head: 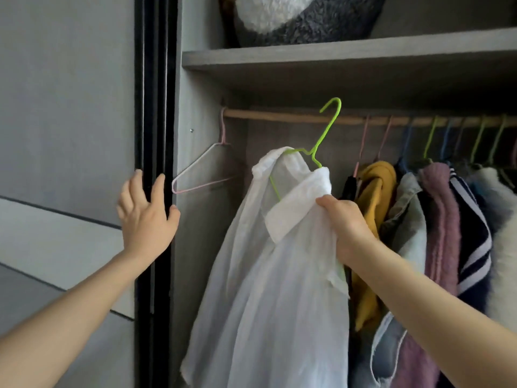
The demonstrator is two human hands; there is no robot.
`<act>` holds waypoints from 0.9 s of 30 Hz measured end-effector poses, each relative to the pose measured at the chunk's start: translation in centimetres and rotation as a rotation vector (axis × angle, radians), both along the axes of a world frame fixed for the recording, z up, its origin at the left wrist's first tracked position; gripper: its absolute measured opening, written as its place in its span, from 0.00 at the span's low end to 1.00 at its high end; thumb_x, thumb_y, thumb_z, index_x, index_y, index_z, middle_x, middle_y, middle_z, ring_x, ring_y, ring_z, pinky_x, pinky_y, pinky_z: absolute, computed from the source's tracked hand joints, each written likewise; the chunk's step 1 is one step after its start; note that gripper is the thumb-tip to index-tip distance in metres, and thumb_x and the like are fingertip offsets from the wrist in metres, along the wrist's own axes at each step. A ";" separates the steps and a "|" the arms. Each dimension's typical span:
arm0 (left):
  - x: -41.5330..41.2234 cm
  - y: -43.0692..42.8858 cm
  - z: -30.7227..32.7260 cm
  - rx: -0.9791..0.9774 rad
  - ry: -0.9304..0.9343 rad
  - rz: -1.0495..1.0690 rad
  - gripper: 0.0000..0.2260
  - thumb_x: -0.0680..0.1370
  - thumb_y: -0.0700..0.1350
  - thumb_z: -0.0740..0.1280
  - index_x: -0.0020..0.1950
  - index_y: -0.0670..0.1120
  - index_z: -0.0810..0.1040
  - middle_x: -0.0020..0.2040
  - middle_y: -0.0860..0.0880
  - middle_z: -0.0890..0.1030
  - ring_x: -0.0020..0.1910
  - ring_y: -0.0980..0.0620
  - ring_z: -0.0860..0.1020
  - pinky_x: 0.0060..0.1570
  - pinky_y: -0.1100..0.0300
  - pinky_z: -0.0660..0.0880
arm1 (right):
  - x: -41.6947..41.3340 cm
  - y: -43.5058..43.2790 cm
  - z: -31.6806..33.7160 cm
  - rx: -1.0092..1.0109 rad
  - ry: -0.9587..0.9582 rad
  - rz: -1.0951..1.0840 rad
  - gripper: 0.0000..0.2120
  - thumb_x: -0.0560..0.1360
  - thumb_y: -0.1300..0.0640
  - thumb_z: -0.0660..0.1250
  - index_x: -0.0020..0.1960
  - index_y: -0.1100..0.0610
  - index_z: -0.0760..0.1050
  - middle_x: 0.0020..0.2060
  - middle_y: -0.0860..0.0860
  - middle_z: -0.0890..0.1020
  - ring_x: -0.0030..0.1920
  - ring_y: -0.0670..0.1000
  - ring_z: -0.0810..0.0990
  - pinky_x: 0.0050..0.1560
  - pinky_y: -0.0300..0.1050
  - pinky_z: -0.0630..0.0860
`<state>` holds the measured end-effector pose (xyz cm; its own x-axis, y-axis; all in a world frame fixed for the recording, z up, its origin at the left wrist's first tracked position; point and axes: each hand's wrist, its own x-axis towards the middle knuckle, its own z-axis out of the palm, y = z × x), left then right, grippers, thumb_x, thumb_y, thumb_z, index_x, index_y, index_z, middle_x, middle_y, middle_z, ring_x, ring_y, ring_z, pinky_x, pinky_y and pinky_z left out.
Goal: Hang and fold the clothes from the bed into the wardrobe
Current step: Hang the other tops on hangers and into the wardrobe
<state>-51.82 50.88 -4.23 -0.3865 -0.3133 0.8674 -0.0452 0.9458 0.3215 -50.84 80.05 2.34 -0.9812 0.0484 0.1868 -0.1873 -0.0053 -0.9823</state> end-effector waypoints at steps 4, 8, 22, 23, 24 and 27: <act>-2.6 -2.9 1.1 -0.067 0.017 -0.031 0.29 0.73 0.42 0.66 0.72 0.39 0.63 0.73 0.31 0.57 0.71 0.30 0.56 0.61 0.31 0.58 | -3.5 -1.3 3.2 -0.088 0.057 -0.167 0.14 0.77 0.59 0.61 0.60 0.65 0.72 0.43 0.54 0.78 0.38 0.51 0.76 0.45 0.45 0.73; -5.1 -4.5 1.5 -0.165 0.049 -0.041 0.34 0.69 0.39 0.72 0.72 0.36 0.63 0.72 0.29 0.58 0.69 0.27 0.58 0.60 0.30 0.60 | -6.0 -0.8 6.3 -0.049 0.072 -0.330 0.19 0.78 0.60 0.61 0.67 0.65 0.67 0.58 0.57 0.76 0.45 0.53 0.74 0.50 0.45 0.70; -9.5 -5.2 -0.4 -0.253 0.281 0.097 0.28 0.73 0.44 0.59 0.74 0.41 0.61 0.73 0.30 0.57 0.71 0.31 0.56 0.62 0.38 0.64 | -12.8 -1.6 10.5 0.092 -0.010 -0.522 0.22 0.81 0.58 0.56 0.73 0.63 0.60 0.69 0.59 0.67 0.68 0.59 0.67 0.66 0.50 0.64; -9.6 -5.3 -0.4 -0.255 0.289 0.104 0.29 0.73 0.44 0.59 0.74 0.41 0.61 0.73 0.30 0.58 0.71 0.31 0.56 0.62 0.38 0.64 | -13.3 -1.6 10.3 0.096 -0.004 -0.516 0.22 0.81 0.58 0.56 0.73 0.63 0.59 0.69 0.60 0.67 0.68 0.60 0.67 0.66 0.50 0.64; -9.6 -5.2 -0.3 -0.253 0.297 0.101 0.29 0.73 0.44 0.59 0.74 0.41 0.61 0.73 0.30 0.58 0.71 0.31 0.56 0.62 0.38 0.63 | -13.5 -1.6 10.0 0.107 -0.003 -0.513 0.22 0.80 0.58 0.56 0.73 0.63 0.60 0.69 0.60 0.67 0.67 0.60 0.68 0.66 0.51 0.65; -9.7 -5.2 -0.4 -0.258 0.317 0.100 0.29 0.73 0.44 0.60 0.74 0.41 0.60 0.73 0.30 0.57 0.71 0.31 0.57 0.62 0.38 0.64 | -14.1 -1.5 9.3 0.118 0.006 -0.525 0.21 0.81 0.58 0.56 0.71 0.65 0.61 0.68 0.60 0.68 0.67 0.60 0.68 0.65 0.50 0.65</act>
<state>-61.55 45.69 -4.63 -0.0667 -0.0924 0.9935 -0.0777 0.9932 0.0872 -64.90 78.52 11.66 -0.8296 0.5105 0.2263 -0.1410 0.2008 -0.9694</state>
